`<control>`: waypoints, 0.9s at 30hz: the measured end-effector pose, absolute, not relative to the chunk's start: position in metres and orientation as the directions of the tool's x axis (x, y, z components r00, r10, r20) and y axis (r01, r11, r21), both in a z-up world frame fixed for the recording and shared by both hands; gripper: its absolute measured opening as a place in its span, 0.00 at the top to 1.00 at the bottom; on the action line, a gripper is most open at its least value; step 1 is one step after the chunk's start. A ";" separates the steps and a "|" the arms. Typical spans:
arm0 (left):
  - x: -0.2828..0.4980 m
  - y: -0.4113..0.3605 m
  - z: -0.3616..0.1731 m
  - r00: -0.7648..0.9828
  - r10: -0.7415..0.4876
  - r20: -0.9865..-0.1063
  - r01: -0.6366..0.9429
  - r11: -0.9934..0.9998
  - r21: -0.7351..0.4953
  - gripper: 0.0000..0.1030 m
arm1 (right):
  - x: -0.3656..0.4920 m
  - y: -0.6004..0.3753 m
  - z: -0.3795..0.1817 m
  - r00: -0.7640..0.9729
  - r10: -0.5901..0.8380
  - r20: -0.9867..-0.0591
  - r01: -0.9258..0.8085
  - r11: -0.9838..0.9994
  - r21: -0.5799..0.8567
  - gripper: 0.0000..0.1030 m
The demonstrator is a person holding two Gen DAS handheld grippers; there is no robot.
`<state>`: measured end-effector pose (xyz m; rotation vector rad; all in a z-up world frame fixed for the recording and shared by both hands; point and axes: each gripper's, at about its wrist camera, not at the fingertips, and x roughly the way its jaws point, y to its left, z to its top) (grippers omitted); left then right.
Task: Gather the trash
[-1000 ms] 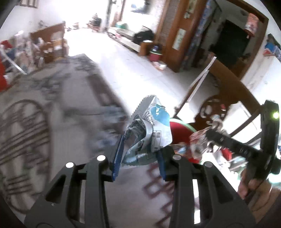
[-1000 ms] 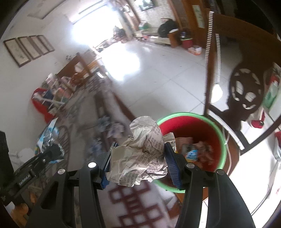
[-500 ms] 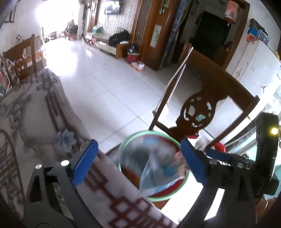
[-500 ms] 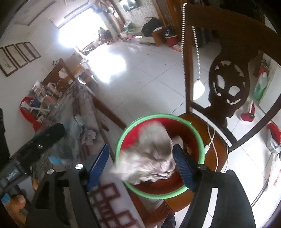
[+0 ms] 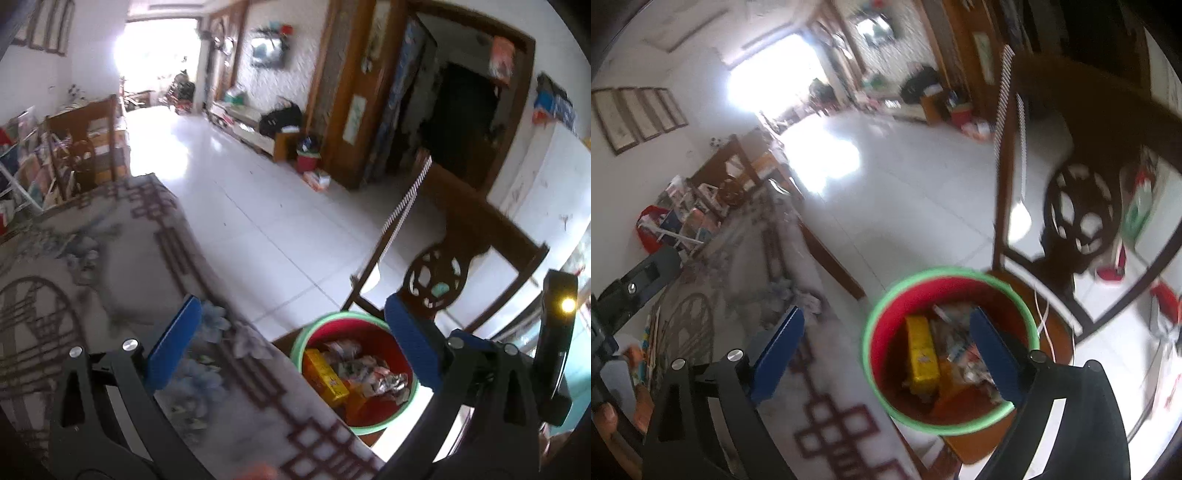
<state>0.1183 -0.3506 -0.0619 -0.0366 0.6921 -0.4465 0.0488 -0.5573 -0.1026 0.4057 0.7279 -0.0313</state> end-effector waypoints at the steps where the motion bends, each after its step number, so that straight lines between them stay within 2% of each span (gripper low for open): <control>1: 0.115 -0.338 -0.056 0.699 -0.406 -0.588 0.372 0.910 -0.185 0.05 | 0.045 -0.549 -0.095 0.775 0.097 -0.625 0.153 0.930 0.334 0.13; 3: 0.106 -0.316 -0.045 0.744 -0.386 -0.545 0.340 0.921 -0.188 0.05 | 0.035 -0.529 -0.076 0.843 0.053 -0.535 0.130 0.946 0.299 0.07; 6: 0.090 -0.282 -0.030 0.838 -0.294 -0.460 0.251 0.956 -0.154 0.05 | 0.015 -0.497 -0.054 0.931 -0.007 -0.364 0.106 0.962 0.253 0.07; 8: 0.077 -0.262 -0.021 0.886 -0.232 -0.401 0.201 0.972 -0.118 0.05 | 0.010 -0.478 -0.046 0.952 -0.028 -0.305 0.102 0.968 0.228 0.07; 11: 0.065 -0.228 -0.012 0.904 -0.189 -0.383 0.161 0.981 -0.105 0.05 | 0.005 -0.448 -0.044 0.961 -0.060 -0.270 0.120 0.970 0.212 0.07; 17: 0.043 -0.164 -0.009 0.925 -0.090 -0.369 0.064 0.995 -0.080 0.05 | 0.004 -0.381 -0.040 0.968 0.021 -0.252 0.024 0.984 0.174 0.07; 22: 0.035 -0.114 -0.014 0.910 -0.010 -0.416 -0.019 0.998 -0.065 0.05 | 0.004 -0.329 -0.038 0.964 0.083 -0.251 -0.044 0.987 0.158 0.07; 27: 0.030 -0.079 -0.019 0.897 0.018 -0.442 -0.054 0.996 -0.071 0.05 | 0.003 -0.290 -0.041 0.951 0.129 -0.281 -0.087 0.984 0.156 0.07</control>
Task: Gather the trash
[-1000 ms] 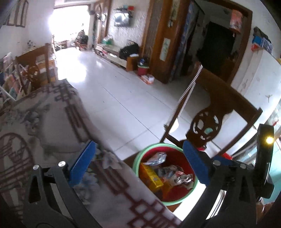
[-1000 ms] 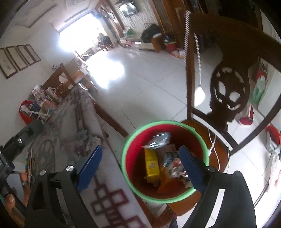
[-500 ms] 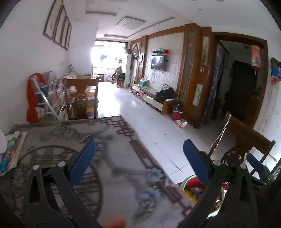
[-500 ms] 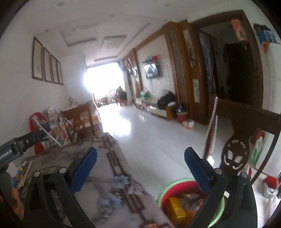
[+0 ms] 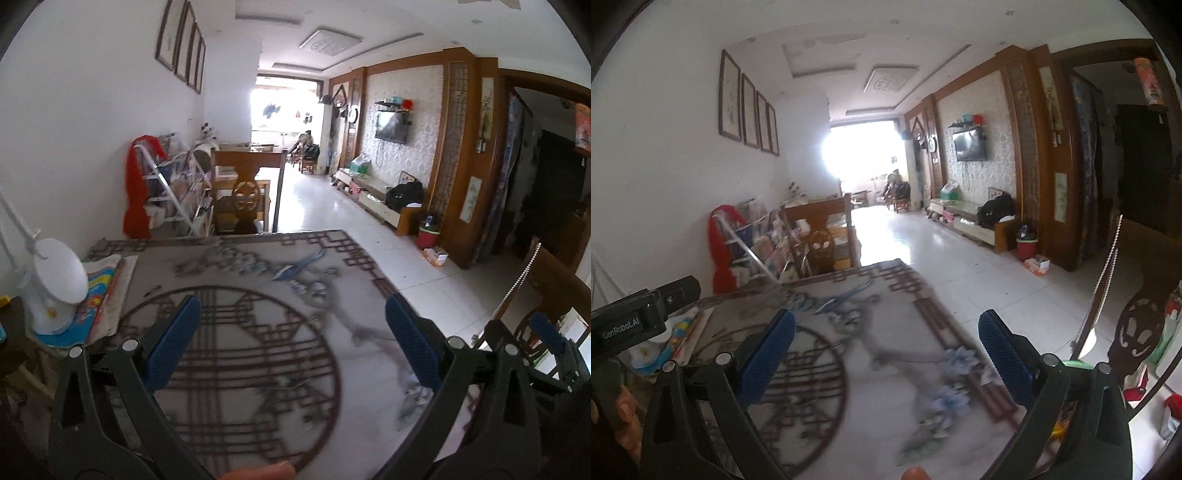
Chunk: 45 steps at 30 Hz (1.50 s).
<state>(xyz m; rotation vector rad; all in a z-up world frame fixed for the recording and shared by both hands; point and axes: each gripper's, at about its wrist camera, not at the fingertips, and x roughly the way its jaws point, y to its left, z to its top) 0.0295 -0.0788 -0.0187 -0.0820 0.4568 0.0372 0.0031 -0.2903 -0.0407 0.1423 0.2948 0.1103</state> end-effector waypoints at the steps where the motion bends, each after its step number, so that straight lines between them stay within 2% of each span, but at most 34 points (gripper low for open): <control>1: 0.029 -0.074 -0.019 0.896 0.021 -0.444 -0.058 0.996 -0.071 0.05 | 0.000 -0.285 -0.040 0.949 0.132 -0.286 -0.090 0.984 0.155 0.07; 14: 0.017 -0.044 -0.021 0.883 0.001 -0.469 -0.037 0.997 -0.068 0.05 | -0.013 -0.253 -0.040 0.941 0.100 -0.324 -0.057 0.989 0.139 0.07; 45: 0.015 -0.035 -0.024 0.865 -0.029 -0.500 -0.024 0.995 -0.099 0.05 | -0.017 -0.243 -0.045 0.927 0.087 -0.365 -0.044 0.991 0.125 0.07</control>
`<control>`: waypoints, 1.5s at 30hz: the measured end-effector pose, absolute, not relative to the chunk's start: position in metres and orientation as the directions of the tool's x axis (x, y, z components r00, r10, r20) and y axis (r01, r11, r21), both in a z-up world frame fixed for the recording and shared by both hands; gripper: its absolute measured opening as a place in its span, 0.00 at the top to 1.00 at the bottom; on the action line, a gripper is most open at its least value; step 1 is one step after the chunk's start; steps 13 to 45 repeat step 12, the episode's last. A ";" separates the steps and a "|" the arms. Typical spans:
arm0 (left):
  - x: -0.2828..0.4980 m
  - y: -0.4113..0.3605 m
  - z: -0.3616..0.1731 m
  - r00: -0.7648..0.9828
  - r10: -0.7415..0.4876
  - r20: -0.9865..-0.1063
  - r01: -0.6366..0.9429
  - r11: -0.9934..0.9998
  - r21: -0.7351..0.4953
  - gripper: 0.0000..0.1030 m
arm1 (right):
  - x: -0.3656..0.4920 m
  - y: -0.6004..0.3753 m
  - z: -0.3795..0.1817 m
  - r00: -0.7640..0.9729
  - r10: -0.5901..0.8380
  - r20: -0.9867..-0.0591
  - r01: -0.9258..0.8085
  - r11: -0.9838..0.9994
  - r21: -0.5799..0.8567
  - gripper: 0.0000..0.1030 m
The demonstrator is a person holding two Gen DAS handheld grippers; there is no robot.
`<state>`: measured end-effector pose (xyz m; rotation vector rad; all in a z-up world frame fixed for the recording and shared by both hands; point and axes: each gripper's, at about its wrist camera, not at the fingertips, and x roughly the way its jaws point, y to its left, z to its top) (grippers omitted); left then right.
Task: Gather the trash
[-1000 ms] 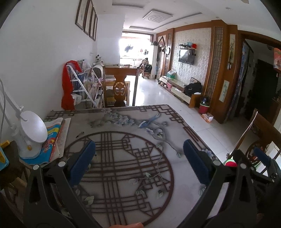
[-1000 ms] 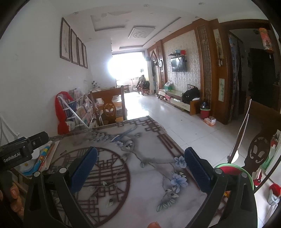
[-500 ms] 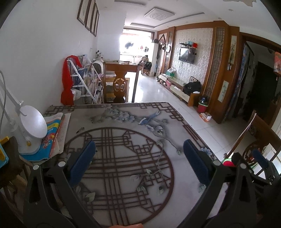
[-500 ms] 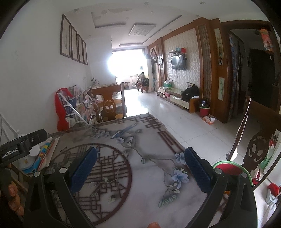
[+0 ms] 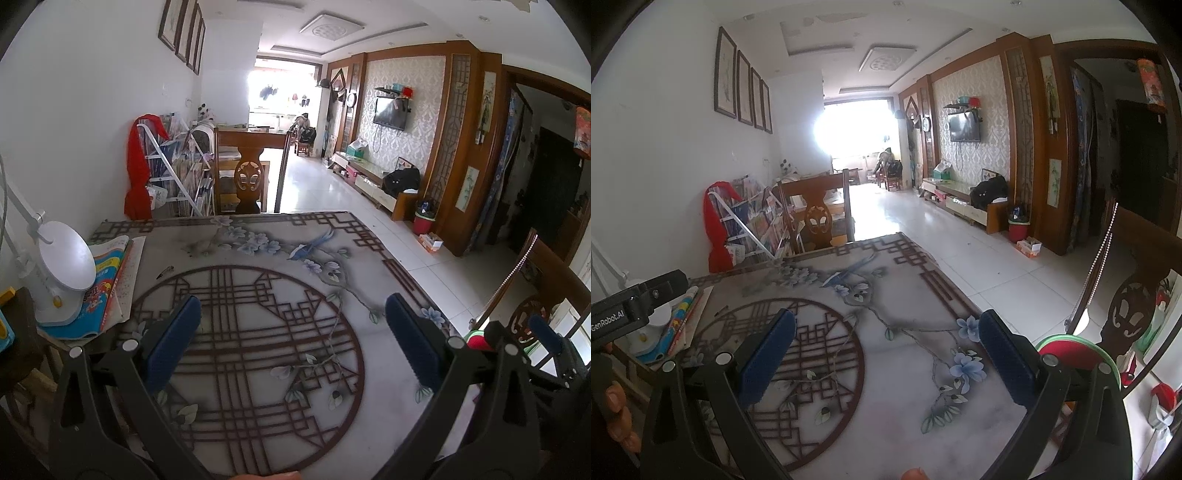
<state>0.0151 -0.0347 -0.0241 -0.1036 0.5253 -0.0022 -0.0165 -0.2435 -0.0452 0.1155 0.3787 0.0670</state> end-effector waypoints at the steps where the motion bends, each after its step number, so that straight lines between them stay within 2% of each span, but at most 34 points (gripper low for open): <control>1: 0.015 -0.035 -0.024 0.867 -0.031 -0.497 -0.022 0.995 -0.101 0.05 | -0.016 -0.243 -0.046 0.926 0.089 -0.367 -0.046 0.991 0.125 0.07; 4: 0.015 -0.038 -0.023 0.881 -0.013 -0.473 -0.028 0.996 -0.079 0.05 | -0.010 -0.243 -0.053 0.918 0.101 -0.384 -0.058 0.991 0.123 0.07; 6: 0.017 -0.038 -0.027 0.874 -0.011 -0.486 -0.027 0.997 -0.072 0.05 | -0.004 -0.243 -0.060 0.906 0.116 -0.406 -0.069 0.989 0.128 0.07; 9: 0.022 -0.033 -0.038 0.849 -0.041 -0.526 -0.013 0.995 -0.099 0.05 | 0.020 -0.249 -0.090 0.862 0.154 -0.483 -0.095 0.985 0.144 0.07; 12: 0.020 -0.026 -0.052 0.835 -0.017 -0.550 -0.048 0.994 -0.102 0.05 | 0.053 -0.255 -0.137 0.802 0.116 -0.586 -0.094 0.993 0.068 0.07; 45: 0.020 -0.026 -0.052 0.835 -0.017 -0.550 -0.048 0.994 -0.102 0.05 | 0.053 -0.255 -0.137 0.802 0.116 -0.586 -0.094 0.993 0.068 0.07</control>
